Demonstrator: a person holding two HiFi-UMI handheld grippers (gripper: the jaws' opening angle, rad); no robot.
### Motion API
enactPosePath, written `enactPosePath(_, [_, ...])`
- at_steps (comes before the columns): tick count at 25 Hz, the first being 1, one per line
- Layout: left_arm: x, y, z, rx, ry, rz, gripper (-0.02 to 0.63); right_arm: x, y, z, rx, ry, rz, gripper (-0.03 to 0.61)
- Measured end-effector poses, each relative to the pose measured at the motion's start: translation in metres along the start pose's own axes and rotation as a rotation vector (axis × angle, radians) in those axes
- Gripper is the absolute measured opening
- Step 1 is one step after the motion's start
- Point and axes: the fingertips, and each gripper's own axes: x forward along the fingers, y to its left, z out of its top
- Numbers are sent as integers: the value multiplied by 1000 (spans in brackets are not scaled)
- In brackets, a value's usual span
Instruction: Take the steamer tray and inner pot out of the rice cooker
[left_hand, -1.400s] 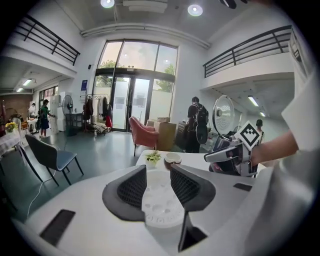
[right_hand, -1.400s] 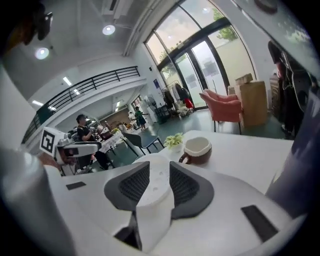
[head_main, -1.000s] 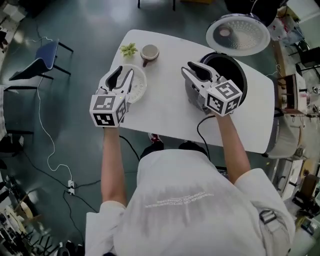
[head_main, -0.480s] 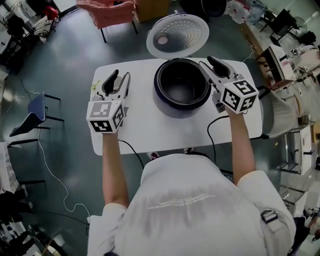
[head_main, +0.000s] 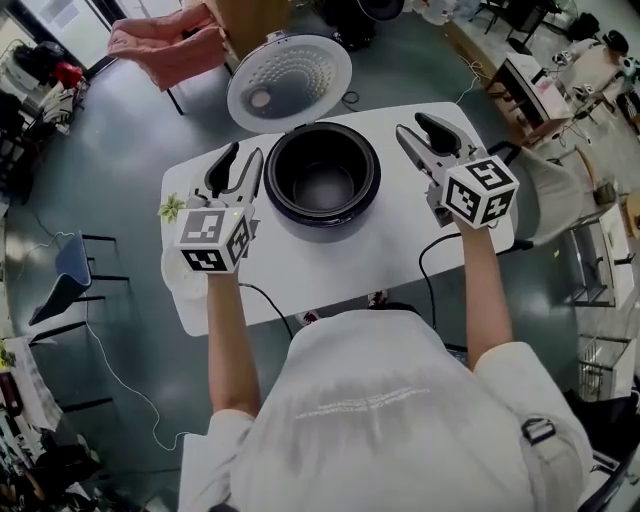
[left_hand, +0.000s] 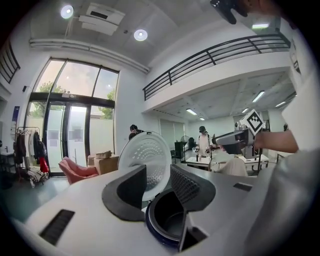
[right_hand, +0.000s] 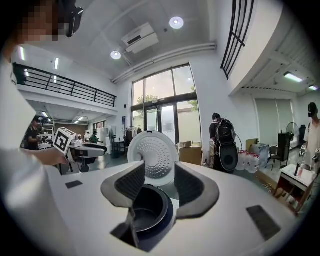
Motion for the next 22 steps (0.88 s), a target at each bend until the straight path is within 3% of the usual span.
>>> enactPosePath(8, [32, -28, -15, -2, 66, -24, 163, -2, -28, -24, 32, 62, 23, 199])
enactPosePath(22, [54, -26, -98, -94, 263, 5, 160, 53, -23, -95, 85, 255, 144, 202])
